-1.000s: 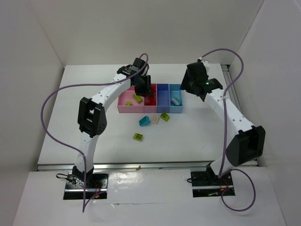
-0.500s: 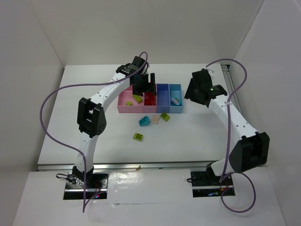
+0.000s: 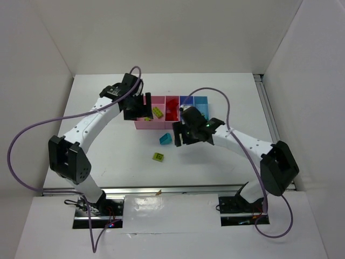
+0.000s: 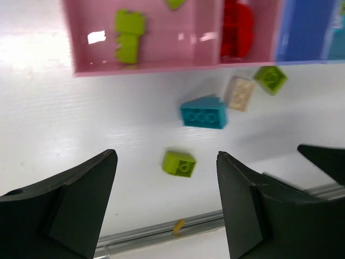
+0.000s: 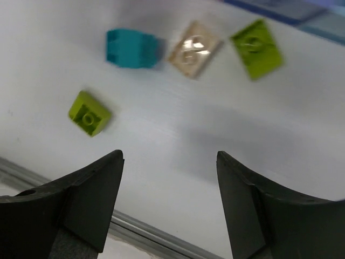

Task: Sort the legos into containers by color

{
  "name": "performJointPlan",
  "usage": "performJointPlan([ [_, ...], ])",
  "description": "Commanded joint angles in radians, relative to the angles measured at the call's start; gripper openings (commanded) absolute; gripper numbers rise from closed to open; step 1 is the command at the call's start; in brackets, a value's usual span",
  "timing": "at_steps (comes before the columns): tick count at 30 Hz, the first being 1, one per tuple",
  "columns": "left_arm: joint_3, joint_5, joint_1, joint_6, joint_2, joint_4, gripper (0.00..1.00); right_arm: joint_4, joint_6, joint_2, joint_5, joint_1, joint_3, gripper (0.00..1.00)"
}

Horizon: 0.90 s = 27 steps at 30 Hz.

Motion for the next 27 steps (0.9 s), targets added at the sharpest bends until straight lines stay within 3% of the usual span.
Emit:
performJointPlan([
  [1,-0.056,-0.039,0.085,-0.012,-0.056,-0.012,0.85,0.13,-0.114,0.071,-0.047,0.112,0.032,0.78],
  [8,-0.019,-0.071,0.227,-0.012,-0.117,-0.032,0.85,0.13,-0.293,0.316,0.005,0.317,0.181,0.83],
  [18,-0.005,-0.013,0.334,0.008,-0.157,-0.032,0.85,0.15,-0.367,0.481,0.034,0.34,0.262,0.82],
  [22,-0.027,-0.003,0.343,0.008,-0.157,-0.032,0.85,0.168,-0.367,0.49,0.043,0.34,0.253,0.71],
  [27,-0.027,-0.003,0.352,0.017,-0.157,-0.023,0.85,0.159,-0.367,0.464,0.098,0.34,0.262,0.35],
])
